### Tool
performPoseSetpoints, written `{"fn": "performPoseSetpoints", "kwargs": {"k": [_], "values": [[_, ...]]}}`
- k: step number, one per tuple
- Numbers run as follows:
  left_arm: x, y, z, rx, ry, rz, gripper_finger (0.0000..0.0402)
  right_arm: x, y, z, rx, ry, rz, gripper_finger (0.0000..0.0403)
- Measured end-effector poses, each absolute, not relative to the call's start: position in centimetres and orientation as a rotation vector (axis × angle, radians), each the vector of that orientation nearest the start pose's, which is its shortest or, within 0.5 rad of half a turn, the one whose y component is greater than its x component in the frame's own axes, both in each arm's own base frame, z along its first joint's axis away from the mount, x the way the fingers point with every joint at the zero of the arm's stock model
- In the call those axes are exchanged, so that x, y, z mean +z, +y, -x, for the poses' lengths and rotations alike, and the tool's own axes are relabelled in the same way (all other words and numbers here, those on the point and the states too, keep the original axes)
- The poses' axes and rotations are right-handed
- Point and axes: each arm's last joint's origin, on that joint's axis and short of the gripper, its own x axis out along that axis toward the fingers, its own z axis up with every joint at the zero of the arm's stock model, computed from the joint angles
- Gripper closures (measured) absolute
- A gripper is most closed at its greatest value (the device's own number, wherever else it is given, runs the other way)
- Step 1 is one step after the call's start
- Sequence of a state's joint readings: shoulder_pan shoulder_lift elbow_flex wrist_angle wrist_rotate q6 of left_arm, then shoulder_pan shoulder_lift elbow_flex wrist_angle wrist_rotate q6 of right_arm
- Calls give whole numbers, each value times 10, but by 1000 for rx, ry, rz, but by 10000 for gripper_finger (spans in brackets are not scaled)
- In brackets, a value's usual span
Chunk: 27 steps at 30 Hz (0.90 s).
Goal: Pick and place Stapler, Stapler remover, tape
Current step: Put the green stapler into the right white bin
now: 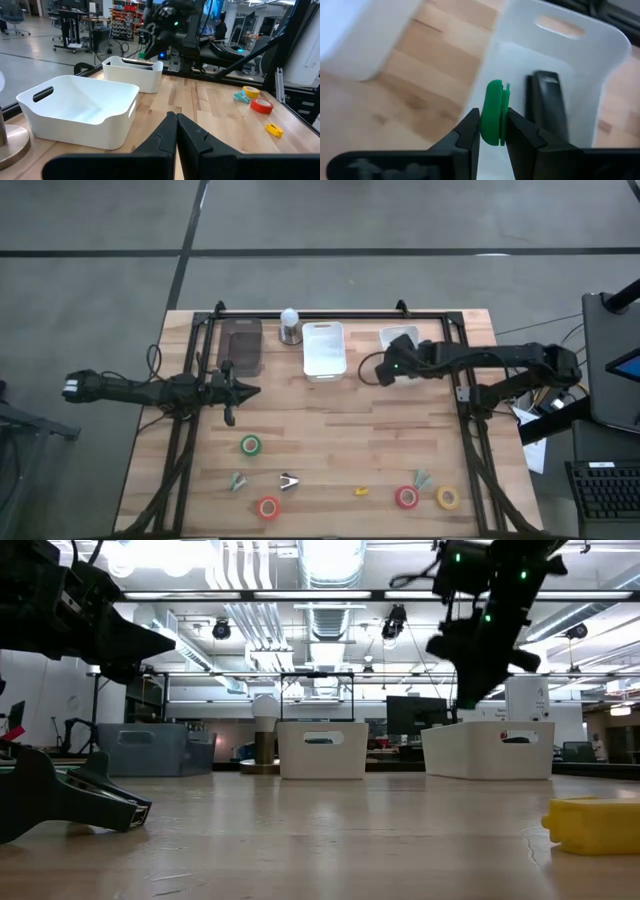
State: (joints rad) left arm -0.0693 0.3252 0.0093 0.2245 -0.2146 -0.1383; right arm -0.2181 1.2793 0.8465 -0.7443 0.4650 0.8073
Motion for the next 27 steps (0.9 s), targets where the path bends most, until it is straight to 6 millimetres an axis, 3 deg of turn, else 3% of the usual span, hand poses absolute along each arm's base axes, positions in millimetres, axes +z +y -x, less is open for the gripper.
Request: {"fn": "performPoseSetpoints", "kwargs": {"k": [5,17,27], "values": [[160,-2,-117,151,84,124,390,206,-79,-212,-1049,911,-606,331],[160,-2,-117,151,83,124,390,186,-124,-217,-1070,941,-603,331],[160,-2,-117,151,81,125,390,168,-136,-222,-1064,1011,-597,315]]}}
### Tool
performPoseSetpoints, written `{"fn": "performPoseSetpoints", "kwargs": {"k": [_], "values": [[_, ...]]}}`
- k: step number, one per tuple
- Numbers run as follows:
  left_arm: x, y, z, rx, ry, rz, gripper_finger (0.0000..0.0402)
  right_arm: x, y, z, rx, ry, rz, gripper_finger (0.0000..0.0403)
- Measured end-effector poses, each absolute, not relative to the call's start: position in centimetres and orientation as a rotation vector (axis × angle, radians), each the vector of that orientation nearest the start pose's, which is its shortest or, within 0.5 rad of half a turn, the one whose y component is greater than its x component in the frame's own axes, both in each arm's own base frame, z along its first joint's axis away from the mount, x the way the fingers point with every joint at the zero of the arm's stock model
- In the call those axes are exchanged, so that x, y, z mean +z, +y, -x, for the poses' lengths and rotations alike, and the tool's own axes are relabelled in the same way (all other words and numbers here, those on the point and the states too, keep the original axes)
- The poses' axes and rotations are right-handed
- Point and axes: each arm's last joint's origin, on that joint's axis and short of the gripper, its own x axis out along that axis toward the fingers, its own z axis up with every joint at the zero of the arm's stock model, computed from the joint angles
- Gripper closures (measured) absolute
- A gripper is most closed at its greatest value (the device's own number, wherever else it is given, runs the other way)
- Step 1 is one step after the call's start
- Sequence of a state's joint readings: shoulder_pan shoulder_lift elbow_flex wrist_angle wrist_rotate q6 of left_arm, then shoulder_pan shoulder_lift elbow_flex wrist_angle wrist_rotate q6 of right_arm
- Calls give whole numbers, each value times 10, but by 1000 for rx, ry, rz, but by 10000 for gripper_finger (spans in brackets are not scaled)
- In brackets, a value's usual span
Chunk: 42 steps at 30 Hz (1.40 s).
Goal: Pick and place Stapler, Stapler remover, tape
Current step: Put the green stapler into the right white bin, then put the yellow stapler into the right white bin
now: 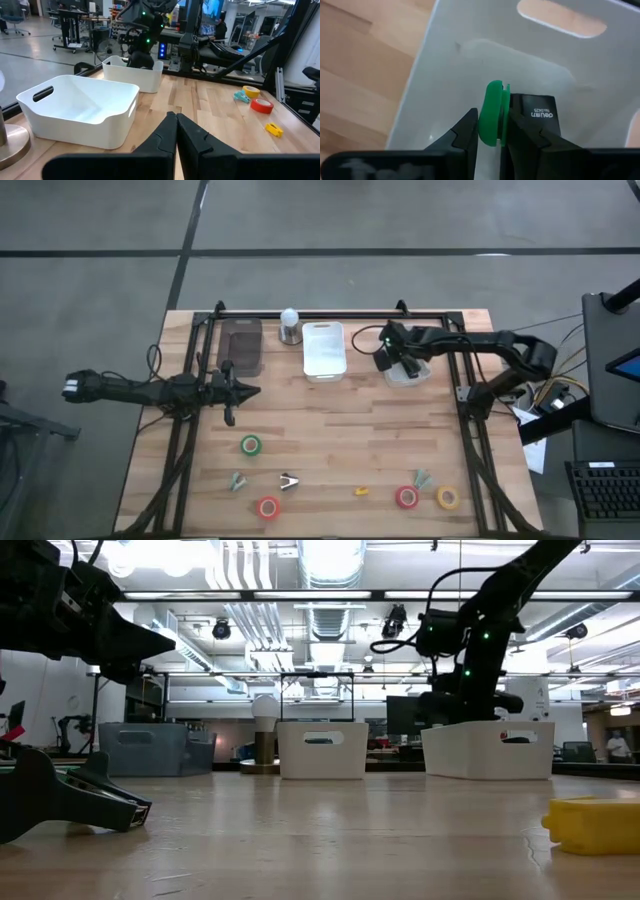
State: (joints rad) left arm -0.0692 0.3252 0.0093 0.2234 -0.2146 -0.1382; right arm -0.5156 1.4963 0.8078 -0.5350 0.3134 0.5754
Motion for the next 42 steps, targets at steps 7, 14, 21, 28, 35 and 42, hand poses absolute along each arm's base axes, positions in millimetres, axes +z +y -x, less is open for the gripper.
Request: {"fn": "performPoseSetpoints", "kwargs": {"k": [7,14,21,28,35,42], "values": [[160,-2,-117,151,82,124,390,164,-138,-222,-1065,1033,-591,306],[160,-2,-117,152,83,125,390,164,-137,-222,-1065,1039,-590,276],[160,-2,-117,152,83,125,390,164,-137,-221,-1063,1041,-589,237],[160,-2,-117,151,83,124,390,184,-131,-226,-983,1021,-588,216],[160,-2,-117,152,86,124,390,224,-104,-235,-835,905,-487,220],[159,-2,-117,152,86,124,390,248,-61,-242,-656,843,-354,230]]}}
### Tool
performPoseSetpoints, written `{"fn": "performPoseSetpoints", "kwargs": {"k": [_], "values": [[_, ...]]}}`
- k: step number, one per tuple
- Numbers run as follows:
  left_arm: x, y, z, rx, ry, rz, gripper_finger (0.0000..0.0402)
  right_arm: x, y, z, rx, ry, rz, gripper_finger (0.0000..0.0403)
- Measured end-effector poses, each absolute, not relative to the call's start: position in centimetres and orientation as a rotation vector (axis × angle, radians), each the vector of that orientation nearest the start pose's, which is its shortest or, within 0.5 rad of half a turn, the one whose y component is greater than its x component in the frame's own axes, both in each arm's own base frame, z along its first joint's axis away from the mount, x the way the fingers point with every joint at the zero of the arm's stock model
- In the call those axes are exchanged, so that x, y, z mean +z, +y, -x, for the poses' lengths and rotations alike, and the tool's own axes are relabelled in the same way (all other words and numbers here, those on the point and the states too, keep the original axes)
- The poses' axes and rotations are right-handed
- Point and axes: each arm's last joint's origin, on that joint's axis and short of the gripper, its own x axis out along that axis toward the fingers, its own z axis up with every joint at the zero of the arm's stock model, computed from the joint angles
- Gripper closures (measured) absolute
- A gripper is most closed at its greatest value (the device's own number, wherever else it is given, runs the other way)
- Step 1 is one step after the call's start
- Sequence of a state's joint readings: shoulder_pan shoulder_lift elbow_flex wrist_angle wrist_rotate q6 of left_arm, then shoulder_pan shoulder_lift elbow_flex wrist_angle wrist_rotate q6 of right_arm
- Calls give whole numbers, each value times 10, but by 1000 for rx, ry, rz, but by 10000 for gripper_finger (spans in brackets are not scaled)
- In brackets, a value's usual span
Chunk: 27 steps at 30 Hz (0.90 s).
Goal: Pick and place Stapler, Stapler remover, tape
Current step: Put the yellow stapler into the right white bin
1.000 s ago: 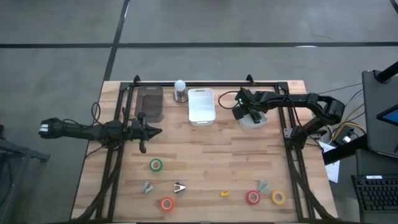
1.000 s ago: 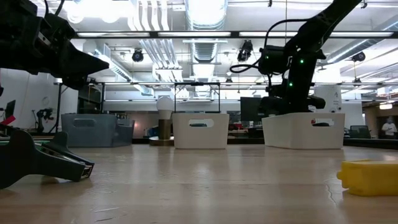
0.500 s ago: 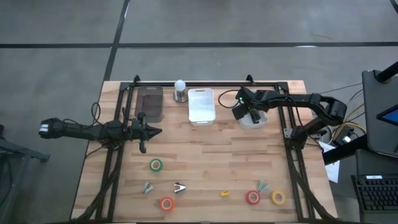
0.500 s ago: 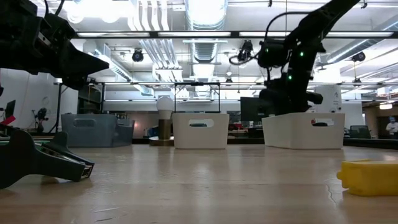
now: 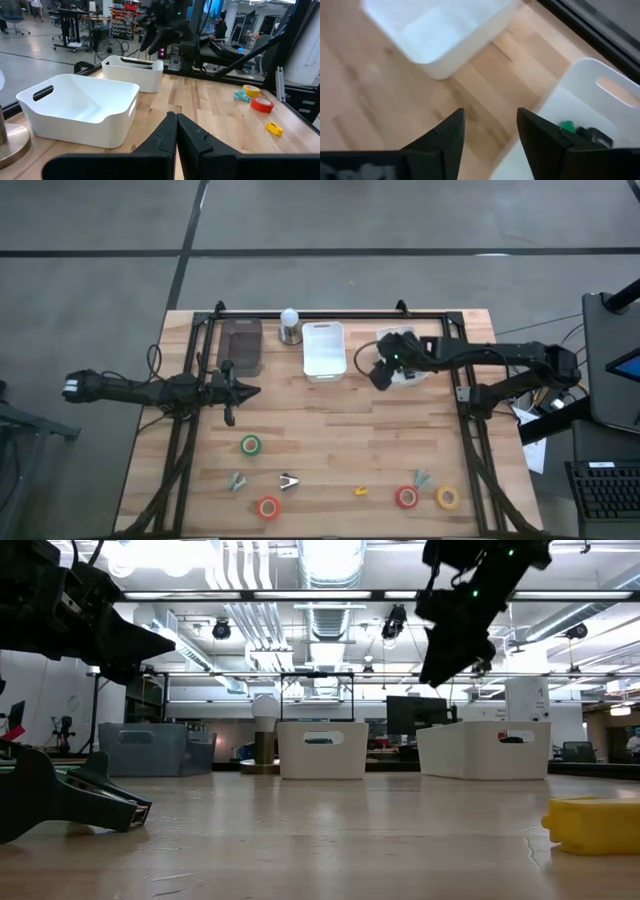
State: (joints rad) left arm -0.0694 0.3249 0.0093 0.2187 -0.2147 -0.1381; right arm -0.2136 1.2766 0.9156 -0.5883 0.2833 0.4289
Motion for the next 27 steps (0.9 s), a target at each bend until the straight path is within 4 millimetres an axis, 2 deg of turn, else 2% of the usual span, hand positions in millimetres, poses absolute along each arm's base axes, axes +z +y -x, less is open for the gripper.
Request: {"fn": "performPoseSetpoints", "kwargs": {"k": [7,11,17,22,27], "values": [[159,-2,-117,152,89,124,390,254,-29,-248,-505,846,-242,241],[159,-2,-117,152,89,123,390,254,-19,-249,-486,835,-322,249],[159,-2,-117,152,89,124,390,255,1,-256,-261,837,-326,258],[159,-2,-117,152,89,124,390,253,37,-269,15,799,-291,263],[159,-2,-117,152,91,123,390,232,78,-281,127,821,-201,256]]}}
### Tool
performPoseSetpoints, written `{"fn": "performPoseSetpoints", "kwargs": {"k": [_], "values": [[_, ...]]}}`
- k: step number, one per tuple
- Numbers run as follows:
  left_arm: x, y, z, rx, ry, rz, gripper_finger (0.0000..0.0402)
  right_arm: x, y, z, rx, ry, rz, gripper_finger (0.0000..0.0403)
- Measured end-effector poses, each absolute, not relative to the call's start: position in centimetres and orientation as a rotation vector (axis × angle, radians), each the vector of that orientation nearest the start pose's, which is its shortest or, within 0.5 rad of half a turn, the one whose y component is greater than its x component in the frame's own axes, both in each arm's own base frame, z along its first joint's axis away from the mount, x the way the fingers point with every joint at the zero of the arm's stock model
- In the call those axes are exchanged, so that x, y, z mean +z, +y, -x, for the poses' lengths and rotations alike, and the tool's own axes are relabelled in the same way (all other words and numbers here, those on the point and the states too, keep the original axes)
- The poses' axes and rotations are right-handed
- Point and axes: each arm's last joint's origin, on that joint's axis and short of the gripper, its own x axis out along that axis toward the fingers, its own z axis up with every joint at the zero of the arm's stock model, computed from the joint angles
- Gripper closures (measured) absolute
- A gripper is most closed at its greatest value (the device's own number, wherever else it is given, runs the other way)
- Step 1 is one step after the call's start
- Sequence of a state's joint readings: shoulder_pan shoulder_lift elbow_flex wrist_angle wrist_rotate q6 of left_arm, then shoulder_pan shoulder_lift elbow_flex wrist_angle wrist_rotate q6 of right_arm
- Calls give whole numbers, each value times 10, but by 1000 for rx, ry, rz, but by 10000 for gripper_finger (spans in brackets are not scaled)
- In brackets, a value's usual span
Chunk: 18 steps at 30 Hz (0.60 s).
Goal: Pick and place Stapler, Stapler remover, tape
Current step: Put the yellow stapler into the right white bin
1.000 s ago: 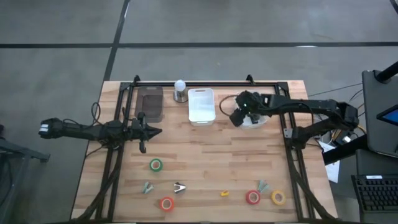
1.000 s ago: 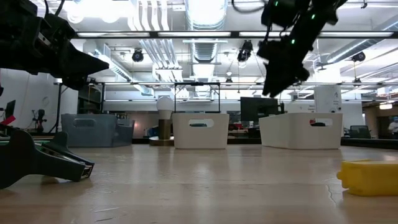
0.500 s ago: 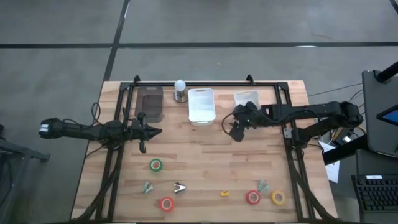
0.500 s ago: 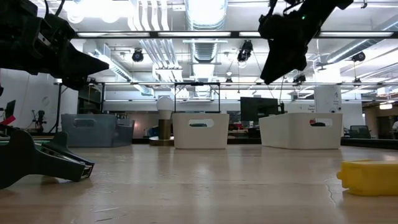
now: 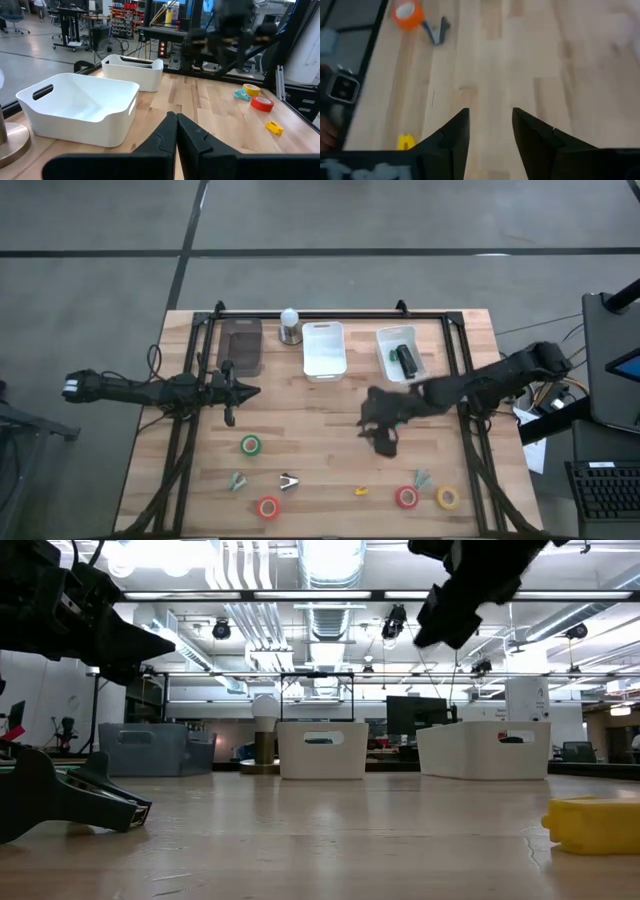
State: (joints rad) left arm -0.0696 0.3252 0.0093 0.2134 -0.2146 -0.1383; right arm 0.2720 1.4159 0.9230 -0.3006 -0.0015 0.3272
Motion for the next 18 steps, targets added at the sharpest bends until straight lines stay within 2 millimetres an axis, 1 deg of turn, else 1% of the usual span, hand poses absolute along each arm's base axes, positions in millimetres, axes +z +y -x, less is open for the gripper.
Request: {"fn": "performPoseSetpoints", "kwargs": {"k": [4,8,14,18], "values": [[159,-2,-117,152,91,123,390,204,115,-285,196,896,-118,232],[158,-2,-117,152,97,123,390,183,140,-290,200,965,-98,203],[158,-2,-117,153,104,121,390,165,173,-297,239,1028,-72,163],[157,-2,-117,153,107,121,390,155,188,-303,248,1057,-55,146]]}}
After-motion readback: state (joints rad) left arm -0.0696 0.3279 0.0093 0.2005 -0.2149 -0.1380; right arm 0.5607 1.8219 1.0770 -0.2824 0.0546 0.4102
